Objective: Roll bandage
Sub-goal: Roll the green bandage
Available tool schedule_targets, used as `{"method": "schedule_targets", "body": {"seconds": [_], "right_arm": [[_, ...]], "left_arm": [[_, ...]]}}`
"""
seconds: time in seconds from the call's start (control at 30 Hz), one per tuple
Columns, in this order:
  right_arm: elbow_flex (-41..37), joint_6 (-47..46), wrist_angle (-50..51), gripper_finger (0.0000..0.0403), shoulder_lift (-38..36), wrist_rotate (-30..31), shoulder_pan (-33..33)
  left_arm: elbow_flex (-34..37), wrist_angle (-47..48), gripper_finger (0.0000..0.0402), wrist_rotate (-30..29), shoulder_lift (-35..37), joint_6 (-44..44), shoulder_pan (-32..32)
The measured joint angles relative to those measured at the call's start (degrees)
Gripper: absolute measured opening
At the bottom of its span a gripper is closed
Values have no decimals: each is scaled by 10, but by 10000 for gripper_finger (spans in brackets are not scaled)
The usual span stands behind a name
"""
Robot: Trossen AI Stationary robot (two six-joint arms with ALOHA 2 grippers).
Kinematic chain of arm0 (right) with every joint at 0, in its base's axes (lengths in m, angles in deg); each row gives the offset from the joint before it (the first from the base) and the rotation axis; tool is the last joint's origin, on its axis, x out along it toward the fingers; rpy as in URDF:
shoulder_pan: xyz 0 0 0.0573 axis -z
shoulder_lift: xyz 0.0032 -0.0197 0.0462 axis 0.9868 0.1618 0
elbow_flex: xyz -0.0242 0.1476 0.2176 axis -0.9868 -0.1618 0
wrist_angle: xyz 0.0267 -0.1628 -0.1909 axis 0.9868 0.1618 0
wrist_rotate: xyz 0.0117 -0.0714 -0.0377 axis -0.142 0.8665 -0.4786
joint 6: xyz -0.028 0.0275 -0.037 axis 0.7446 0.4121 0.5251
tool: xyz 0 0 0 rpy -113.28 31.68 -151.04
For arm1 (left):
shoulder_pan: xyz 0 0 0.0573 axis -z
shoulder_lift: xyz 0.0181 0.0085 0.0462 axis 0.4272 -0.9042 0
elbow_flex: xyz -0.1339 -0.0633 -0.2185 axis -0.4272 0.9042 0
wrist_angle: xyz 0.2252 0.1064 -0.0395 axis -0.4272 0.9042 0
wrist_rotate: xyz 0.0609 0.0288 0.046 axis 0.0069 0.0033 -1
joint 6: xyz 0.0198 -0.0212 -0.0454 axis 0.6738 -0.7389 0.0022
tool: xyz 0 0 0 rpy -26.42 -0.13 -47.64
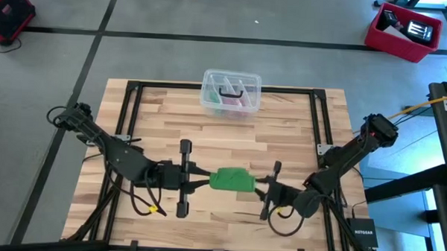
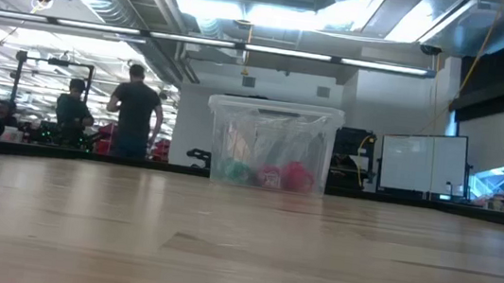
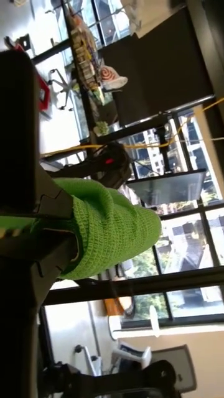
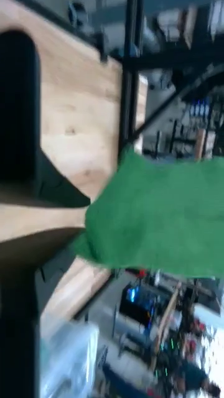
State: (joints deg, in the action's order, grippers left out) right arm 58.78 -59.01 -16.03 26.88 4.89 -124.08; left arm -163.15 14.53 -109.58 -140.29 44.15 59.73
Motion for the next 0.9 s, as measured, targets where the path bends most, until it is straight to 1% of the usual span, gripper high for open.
{"method": "schedule_targets", "body": {"seconds": [0.1,0.17,0.23,0.3,0.37,0.43,0.5,0.6,0.67,0.77,0.9], "right_arm": [[0,7,21,118,-35,41,-17],[0,18,44,153,-61,70,-35],[0,19,51,183,-85,81,-54],[0,19,30,206,-100,54,-65],[1,31,-7,219,-99,-3,-68],[1,69,-67,224,-80,-47,-62],[1,132,-151,223,-49,-82,-44],[1,236,-280,214,-3,-105,-18],[8,292,-342,206,20,-112,-2],[32,343,-386,195,47,-117,28],[74,365,-387,184,65,-123,71]], "left_arm": [[0,10,17,-12,0,5,0],[0,11,17,-35,0,11,0],[0,10,17,-56,0,14,-3],[0,3,17,-61,0,8,-9],[0,-2,17,-62,0,-6,-17],[0,-4,17,-62,-3,-24,-29],[0,-12,17,-61,-6,-39,-39],[0,-13,17,-54,-13,-57,-53],[0,-12,17,-53,-14,-64,-54],[0,-13,17,-53,-14,-70,-54],[0,-12,17,-49,-14,-71,-50]]}}
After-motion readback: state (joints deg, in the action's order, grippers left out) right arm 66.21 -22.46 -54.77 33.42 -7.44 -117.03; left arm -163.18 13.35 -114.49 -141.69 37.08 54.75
